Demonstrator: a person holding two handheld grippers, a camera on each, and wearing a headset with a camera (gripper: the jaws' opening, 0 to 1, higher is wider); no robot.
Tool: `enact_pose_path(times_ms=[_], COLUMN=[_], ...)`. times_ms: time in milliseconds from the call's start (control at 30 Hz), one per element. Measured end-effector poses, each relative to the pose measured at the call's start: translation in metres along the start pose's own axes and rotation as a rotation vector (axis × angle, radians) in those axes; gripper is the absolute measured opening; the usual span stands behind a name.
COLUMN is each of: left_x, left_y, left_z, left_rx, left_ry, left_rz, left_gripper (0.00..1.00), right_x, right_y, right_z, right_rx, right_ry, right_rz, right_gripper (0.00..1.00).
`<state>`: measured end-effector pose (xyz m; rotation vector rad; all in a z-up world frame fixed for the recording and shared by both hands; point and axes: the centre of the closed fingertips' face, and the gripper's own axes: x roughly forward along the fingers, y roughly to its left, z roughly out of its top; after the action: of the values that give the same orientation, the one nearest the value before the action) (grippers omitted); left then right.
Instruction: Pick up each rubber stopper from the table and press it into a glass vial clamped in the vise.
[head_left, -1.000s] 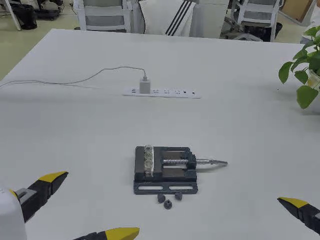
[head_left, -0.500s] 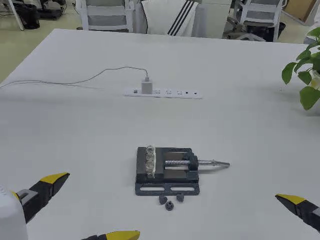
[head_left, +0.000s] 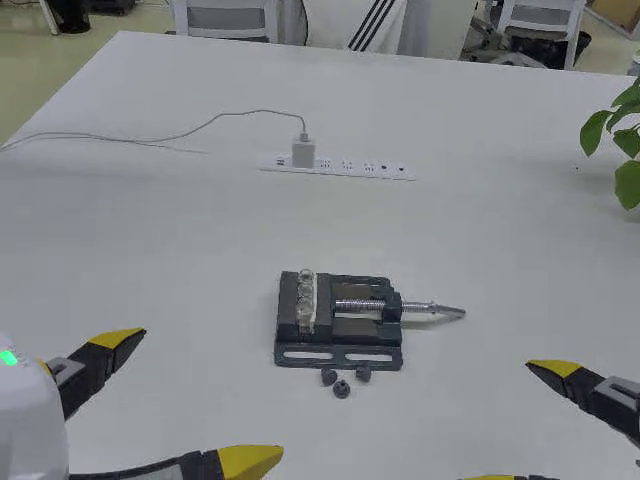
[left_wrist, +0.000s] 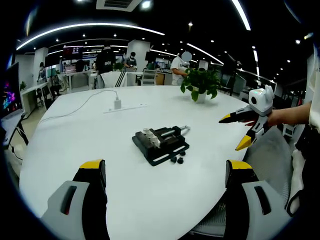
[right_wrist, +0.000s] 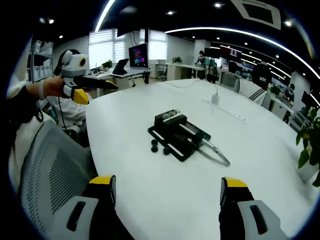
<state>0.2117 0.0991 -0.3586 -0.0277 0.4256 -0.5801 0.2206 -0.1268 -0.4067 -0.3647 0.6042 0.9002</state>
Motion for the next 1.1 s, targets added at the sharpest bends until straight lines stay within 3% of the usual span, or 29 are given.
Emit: enact_pose_path(times_ms=[200,400,600,1100], left_x=[-0.002,-0.002,-0.004,-0.002], left_y=[0.002,0.006,0.007,0.0], left_z=[-0.001,-0.002,-0.003,-0.008], left_rx=[0.001,0.005,0.019,0.026], left_ry=[-0.001,-0.005,0.008,0.029], left_rz=[0.007,0.026,0.03,0.01], left_gripper=[0.99,0.99,0.99,0.99], right_x=[0.02,0.04,0.06,0.101], right_y=[-0.005,-0.01,-0.009,-0.005], right_z=[0.007,0.012,0.018,0.012], right_rx=[-0.071,-0.088,-0.116,-0.192], right_ry=[0.015,0.019,0.029,0.081], right_rz=[0.038,0.071,0.111,0.167], right_gripper=[0.78,0.67,0.62,0.43])
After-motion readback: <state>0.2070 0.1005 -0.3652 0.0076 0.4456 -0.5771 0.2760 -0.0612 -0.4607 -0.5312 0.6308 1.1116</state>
